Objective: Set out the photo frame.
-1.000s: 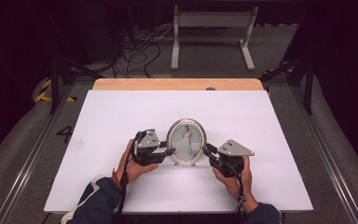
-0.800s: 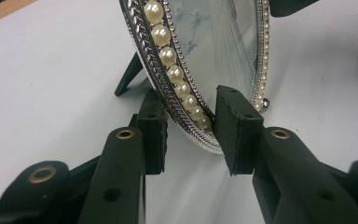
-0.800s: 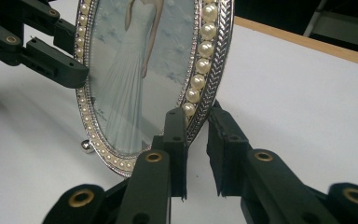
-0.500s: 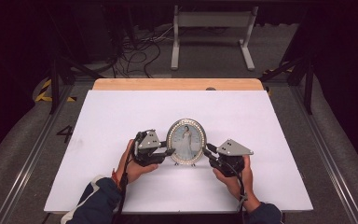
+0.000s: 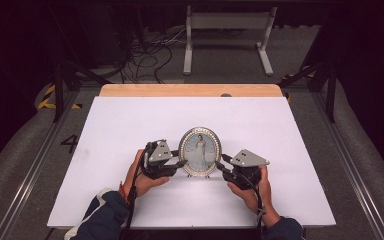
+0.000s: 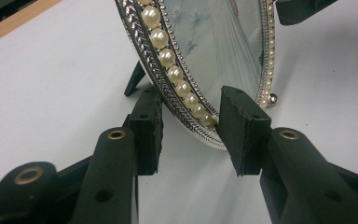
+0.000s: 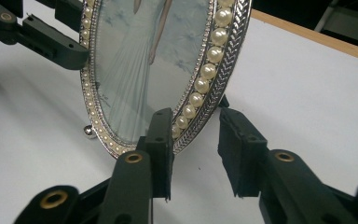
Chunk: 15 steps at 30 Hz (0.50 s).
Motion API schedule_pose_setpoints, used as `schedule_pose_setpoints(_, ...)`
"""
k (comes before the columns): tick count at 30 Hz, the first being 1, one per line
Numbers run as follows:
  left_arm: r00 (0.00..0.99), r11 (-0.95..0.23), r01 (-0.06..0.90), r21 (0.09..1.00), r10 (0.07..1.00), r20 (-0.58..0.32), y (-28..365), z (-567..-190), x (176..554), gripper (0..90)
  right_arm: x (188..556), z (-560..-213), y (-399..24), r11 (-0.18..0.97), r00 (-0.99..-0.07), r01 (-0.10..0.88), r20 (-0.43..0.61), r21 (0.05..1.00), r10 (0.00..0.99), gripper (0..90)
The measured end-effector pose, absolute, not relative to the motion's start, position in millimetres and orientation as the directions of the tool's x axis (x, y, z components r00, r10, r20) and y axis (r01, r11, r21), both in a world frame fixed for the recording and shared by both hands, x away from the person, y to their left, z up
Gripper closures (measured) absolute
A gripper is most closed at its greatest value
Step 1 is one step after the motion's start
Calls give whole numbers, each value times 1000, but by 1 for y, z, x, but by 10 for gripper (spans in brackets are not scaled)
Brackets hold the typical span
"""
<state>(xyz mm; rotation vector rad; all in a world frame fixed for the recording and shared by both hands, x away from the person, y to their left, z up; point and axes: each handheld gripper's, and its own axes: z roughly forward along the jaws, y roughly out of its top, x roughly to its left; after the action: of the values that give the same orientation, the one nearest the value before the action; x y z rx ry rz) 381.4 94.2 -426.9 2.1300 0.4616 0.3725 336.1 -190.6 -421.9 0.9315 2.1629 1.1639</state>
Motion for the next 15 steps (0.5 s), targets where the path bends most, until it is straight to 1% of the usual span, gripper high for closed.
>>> schedule_pose_setpoints(3,883,-532,182,827,458,100,95,-426,380,592,336,-421,-191,402,-640,328,-113,855,760,616)
schedule_pose_setpoints(7,880,-539,170,825,460,119,96,-425,378,554,336,-417,-191,437,-650,312,-146,843,746,542)
schedule_pose_setpoints(10,875,-552,162,818,464,139,96,-424,376,526,336,-415,-192,443,-652,312,-149,840,743,487)
schedule_pose_setpoints(15,870,-566,155,810,467,159,97,-423,373,432,337,-414,-193,453,-655,315,-154,834,739,412)
